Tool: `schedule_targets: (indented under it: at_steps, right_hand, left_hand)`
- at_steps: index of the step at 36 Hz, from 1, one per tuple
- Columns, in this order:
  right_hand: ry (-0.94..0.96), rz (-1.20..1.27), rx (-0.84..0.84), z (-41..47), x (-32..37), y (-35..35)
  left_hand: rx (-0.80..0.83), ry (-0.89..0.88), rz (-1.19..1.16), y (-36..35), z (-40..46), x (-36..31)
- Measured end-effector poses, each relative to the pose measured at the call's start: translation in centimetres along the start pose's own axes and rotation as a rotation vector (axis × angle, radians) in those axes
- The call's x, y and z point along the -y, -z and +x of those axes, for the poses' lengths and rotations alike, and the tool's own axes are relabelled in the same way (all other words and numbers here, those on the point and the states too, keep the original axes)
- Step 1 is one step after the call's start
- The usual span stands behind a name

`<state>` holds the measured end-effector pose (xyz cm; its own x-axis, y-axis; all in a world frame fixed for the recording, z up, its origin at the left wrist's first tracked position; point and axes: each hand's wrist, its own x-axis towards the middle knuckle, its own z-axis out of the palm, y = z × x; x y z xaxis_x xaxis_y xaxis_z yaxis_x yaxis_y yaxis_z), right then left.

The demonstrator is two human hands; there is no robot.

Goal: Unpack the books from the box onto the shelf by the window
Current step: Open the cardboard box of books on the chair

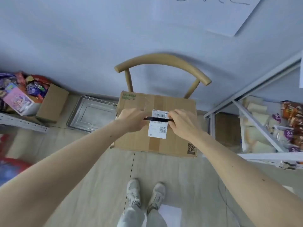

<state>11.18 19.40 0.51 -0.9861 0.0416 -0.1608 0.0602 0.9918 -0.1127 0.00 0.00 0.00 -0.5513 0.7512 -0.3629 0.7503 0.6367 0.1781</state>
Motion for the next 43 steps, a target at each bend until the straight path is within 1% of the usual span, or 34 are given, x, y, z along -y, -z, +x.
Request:
schedule_targets:
  at_steps: [3, 9, 11, 15, 17, 23, 26, 28, 31, 35, 43]
  right_hand:
    - [-0.009, 0.052, 0.007, 0.5, -0.1, -1.6]
    - [-0.02, 0.082, 0.09, 1.0, 0.0, -3.1]
    - [-0.057, 0.11, 0.138, 1.1, -0.1, -3.1]
    - [-0.14, 0.242, 0.205, 0.7, 0.0, -2.4]
    - [-0.137, 0.268, 0.177, 0.3, 0.1, -1.9]
    - [-0.085, 0.226, -0.047, 0.6, -0.6, -0.3]
    - [-0.077, 0.183, -0.099, 1.6, -1.3, 0.4]
    - [-0.09, 0.149, -0.113, 2.5, -1.8, 0.6]
    - [-0.11, 0.086, -0.118, 3.8, -2.3, 0.9]
    - [-0.113, 0.009, -0.047, 5.8, -3.0, 0.8]
    - [-0.166, -0.037, 0.028, 9.7, -4.0, -0.8]
  left_hand:
    - [0.042, 0.048, -0.003, -1.2, 0.8, 0.0]
    - [-0.03, 0.097, -0.035, -2.5, 1.6, 0.2]
    - [-0.025, 0.116, -0.043, -2.4, 1.9, 0.1]
    - [-0.034, 0.131, -0.07, -1.9, 1.8, -0.4]
    - [-0.077, 0.141, -0.079, -1.6, 1.5, -0.6]
    - [-0.266, 0.108, -0.006, 0.5, 1.3, -0.9]
    - [-0.303, 0.139, 0.003, 2.1, 1.8, -0.8]
    - [-0.325, 0.135, 0.06, 3.0, 2.1, -0.7]
    - [-0.255, 0.138, 0.107, 3.7, 3.1, -0.1]
    - [-0.155, 0.138, 0.097, 3.7, 5.6, 0.8]
    - [-0.14, 0.114, 0.149, 3.1, 10.5, 3.0]
